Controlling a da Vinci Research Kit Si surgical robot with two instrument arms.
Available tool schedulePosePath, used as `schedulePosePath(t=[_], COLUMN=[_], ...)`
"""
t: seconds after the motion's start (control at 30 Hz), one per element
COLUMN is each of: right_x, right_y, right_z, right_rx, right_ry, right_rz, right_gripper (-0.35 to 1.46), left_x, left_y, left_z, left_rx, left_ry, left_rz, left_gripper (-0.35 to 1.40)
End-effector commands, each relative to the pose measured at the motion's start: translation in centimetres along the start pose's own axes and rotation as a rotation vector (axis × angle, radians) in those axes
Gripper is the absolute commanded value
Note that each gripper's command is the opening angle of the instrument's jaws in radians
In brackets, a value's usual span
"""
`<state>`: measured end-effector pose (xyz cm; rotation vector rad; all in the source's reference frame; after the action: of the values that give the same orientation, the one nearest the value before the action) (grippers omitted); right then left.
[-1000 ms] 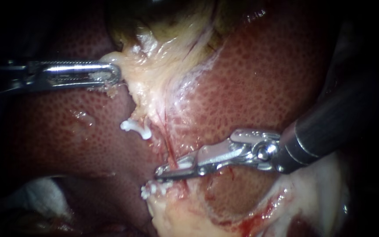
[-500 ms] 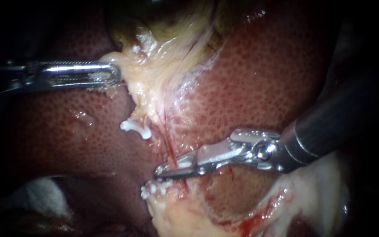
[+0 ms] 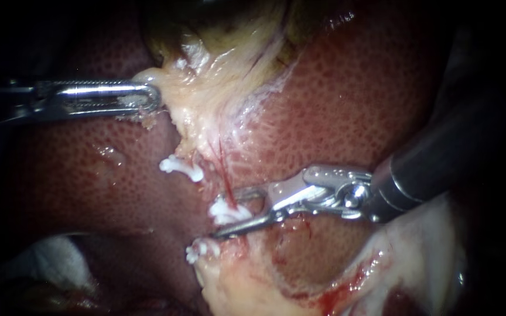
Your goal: Going back second clip right tube
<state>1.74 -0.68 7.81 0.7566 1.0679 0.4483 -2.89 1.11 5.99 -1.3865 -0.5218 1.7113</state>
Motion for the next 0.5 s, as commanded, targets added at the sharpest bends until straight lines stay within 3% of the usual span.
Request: schedulePosePath(t=[0.03, 0.33, 0.5], right_x=[0.00, -0.03, -0.02], right_y=[0.00, -0.06, -0.15], right_z=[-0.01, -0.06, -0.31], right_rx=[-0.001, 0.013, 0.032], right_ry=[0.000, -0.004, -0.008], right_rz=[0.002, -0.001, -0.010], right_gripper=[0.50, 0.50, 0.50], left_x=[0.00, 0.00, 0.00], left_y=[0.00, 0.00, 0.00], left_z=[0.00, -0.01, -0.01], left_rx=[0.000, 0.000, 0.000], left_ry=[0.000, 0.000, 0.000], left_rz=[0.000, 0.000, 0.000], left_gripper=[-0.35, -0.35, -0.35])
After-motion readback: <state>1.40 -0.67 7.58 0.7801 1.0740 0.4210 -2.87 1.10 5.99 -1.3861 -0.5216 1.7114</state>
